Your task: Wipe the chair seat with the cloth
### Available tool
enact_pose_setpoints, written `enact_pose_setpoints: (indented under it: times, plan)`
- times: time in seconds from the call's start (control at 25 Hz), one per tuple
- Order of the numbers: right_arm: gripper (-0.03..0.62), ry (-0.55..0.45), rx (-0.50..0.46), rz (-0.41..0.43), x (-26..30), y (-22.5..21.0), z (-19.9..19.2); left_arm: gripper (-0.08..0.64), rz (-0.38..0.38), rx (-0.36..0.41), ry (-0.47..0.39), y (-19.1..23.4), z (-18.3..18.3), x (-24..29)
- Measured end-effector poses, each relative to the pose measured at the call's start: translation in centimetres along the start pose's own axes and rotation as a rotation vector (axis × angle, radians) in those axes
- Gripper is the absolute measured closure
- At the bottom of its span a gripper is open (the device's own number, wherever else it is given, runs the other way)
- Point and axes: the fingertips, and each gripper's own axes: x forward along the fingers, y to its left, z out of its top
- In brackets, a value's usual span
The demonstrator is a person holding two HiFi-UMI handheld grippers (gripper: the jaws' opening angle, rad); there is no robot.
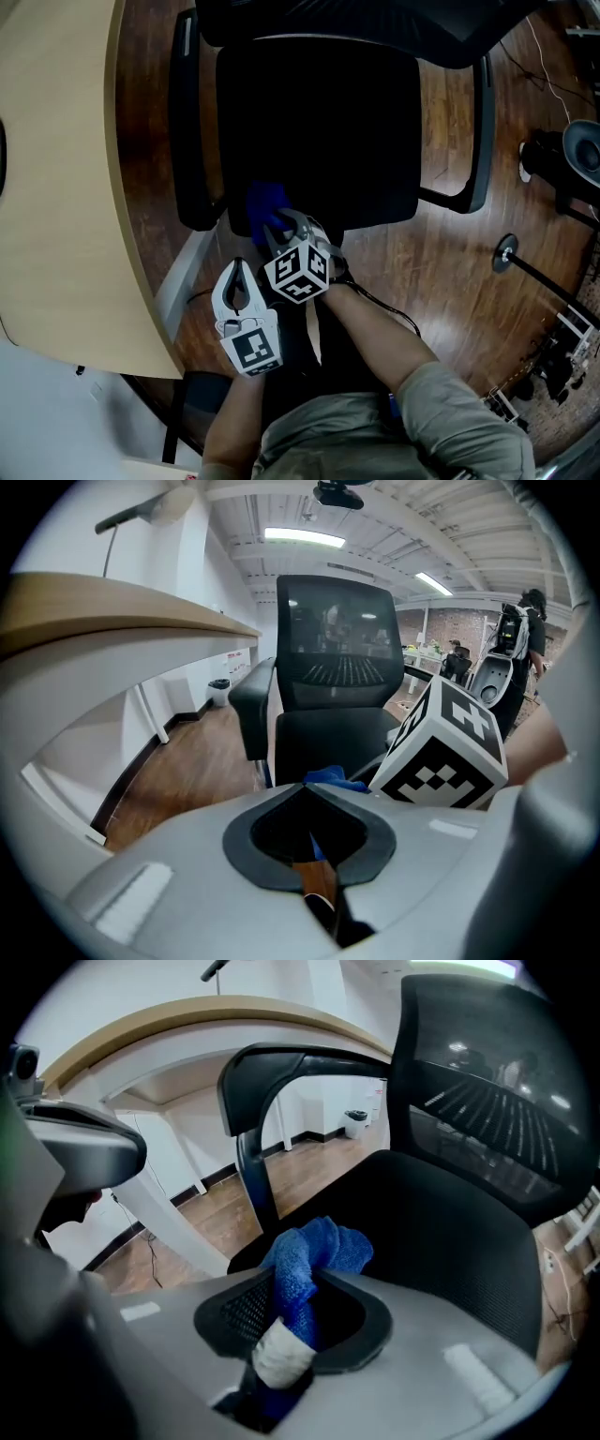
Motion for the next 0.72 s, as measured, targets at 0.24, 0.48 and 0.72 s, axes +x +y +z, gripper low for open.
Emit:
enact_pose_setpoints:
  times: [0.24,0.48,0.72]
  plan:
    - [0.502,0.017,0.088,-0.087,-3.4,-5.1,-3.5,0.554,-0.103,0.064,-0.008,-5.9,2.6,1.1]
    - [0.502,0.055,0.200,-0.209,-8.3,-12.2,-8.8,0.554,-0.203,0.137,-0.027,-12.9,5.2,2.1]
    - [0.502,0.101,0.351,-0.331,-13.4,-18.7,-15.5,0.554,-0.290,0.187,-0.033,-19.5,6.6,2.6]
